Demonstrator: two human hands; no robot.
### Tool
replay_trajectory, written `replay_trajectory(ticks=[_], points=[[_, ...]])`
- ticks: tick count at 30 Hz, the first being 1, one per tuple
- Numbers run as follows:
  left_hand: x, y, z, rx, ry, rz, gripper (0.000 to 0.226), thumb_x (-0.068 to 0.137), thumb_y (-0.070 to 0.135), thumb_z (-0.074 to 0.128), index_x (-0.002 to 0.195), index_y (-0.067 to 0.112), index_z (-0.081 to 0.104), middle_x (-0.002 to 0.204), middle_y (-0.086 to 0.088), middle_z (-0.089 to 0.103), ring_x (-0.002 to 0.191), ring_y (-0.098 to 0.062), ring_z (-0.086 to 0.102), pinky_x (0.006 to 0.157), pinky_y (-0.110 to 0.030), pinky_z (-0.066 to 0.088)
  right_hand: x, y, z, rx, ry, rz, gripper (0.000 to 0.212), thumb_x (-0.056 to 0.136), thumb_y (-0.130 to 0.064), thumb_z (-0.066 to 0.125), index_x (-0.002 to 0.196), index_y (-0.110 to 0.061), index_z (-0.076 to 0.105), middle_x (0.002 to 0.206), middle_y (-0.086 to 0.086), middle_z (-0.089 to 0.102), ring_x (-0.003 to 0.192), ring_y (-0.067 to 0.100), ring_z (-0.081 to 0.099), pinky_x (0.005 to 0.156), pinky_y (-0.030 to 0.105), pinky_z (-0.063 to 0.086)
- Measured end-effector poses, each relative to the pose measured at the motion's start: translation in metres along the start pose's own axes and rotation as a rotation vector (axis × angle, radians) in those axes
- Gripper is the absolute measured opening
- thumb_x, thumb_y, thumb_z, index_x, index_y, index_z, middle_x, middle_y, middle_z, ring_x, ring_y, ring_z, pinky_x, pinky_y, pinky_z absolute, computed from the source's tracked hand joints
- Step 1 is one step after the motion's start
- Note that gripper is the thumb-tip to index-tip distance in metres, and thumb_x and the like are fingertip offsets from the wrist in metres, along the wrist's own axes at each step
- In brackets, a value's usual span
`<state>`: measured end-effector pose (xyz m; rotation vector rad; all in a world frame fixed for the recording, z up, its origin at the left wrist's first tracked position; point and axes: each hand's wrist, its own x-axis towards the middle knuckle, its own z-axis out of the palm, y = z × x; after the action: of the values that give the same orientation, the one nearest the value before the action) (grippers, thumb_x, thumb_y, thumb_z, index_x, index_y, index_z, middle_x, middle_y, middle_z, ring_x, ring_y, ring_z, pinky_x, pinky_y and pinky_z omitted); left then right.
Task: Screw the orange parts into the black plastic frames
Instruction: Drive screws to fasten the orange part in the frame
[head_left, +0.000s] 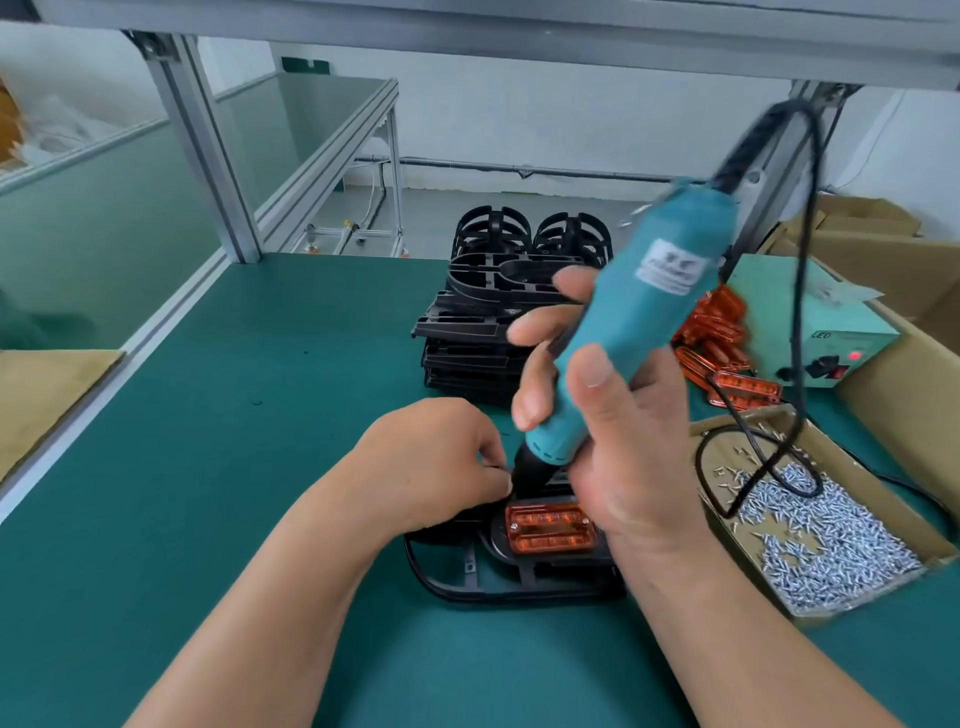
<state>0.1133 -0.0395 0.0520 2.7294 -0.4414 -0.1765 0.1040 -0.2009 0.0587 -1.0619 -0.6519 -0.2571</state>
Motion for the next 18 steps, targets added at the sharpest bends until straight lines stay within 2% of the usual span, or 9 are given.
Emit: replay_trajectory(ticks=[3, 6, 9, 11, 15, 18], points=[[-0.001, 0.001, 0.003, 0.058, 0.056, 0.015, 0.02, 0.084, 0.053, 0.067, 0.092, 0.036, 0.075, 0.067, 0.018, 0.057, 0.067, -0.004, 0.051, 0.057, -0.025, 0.035, 0.006, -0.007, -0.014, 0.006, 0.088, -0.013, 0.055, 0.098, -0.041, 0.074, 0.137, -0.01, 0.052, 0.114, 0.014, 0.066, 0.068, 0.02, 0.056, 0.066, 0.036, 0.048], [-0.003, 0.001, 0.004, 0.091, 0.049, 0.052, 0.028, 0.085, 0.055, 0.063, 0.105, 0.038, 0.075, 0.09, 0.017, 0.06, 0.09, -0.009, 0.057, 0.072, -0.028, 0.046, 0.011, -0.009, -0.028, 0.075, 0.208, 0.007, 0.043, 0.098, -0.039, 0.073, 0.131, -0.018, 0.056, 0.111, 0.009, 0.066, 0.069, 0.015, 0.056, 0.066, 0.03, 0.049], [-0.005, 0.004, 0.005, 0.074, 0.016, 0.07, 0.031, 0.086, 0.055, 0.063, 0.11, 0.038, 0.073, 0.106, 0.015, 0.064, 0.102, -0.011, 0.059, 0.085, -0.032, 0.053, 0.013, -0.008, -0.045, 0.113, 0.339, 0.022, 0.027, 0.108, -0.029, 0.059, 0.131, -0.017, 0.051, 0.107, 0.004, 0.066, 0.069, 0.012, 0.054, 0.066, 0.026, 0.048], [-0.005, 0.004, 0.005, 0.087, 0.006, 0.07, 0.03, 0.088, 0.051, 0.063, 0.114, 0.039, 0.072, 0.109, 0.014, 0.063, 0.105, -0.011, 0.06, 0.087, -0.032, 0.052, 0.015, -0.006, -0.053, 0.12, 0.409, 0.032, 0.021, 0.111, -0.026, 0.05, 0.13, -0.017, 0.05, 0.105, 0.002, 0.067, 0.068, 0.011, 0.054, 0.066, 0.025, 0.048], [-0.005, -0.001, 0.002, 0.15, 0.024, 0.051, 0.028, 0.09, 0.042, 0.061, 0.116, 0.038, 0.072, 0.102, 0.015, 0.057, 0.104, -0.012, 0.06, 0.084, -0.03, 0.051, 0.016, -0.004, -0.061, 0.138, 0.488, 0.058, 0.022, 0.11, -0.027, 0.052, 0.129, -0.016, 0.05, 0.102, 0.0, 0.067, 0.067, 0.011, 0.053, 0.065, 0.024, 0.048], [-0.007, -0.013, -0.003, 0.204, 0.023, 0.015, 0.027, 0.093, 0.041, 0.06, 0.117, 0.036, 0.072, 0.11, 0.014, 0.062, 0.106, -0.013, 0.061, 0.087, -0.034, 0.054, 0.015, -0.002, -0.064, 0.156, 0.498, 0.067, 0.023, 0.11, -0.027, 0.054, 0.129, -0.016, 0.05, 0.101, 0.001, 0.066, 0.067, 0.011, 0.053, 0.065, 0.024, 0.048]])
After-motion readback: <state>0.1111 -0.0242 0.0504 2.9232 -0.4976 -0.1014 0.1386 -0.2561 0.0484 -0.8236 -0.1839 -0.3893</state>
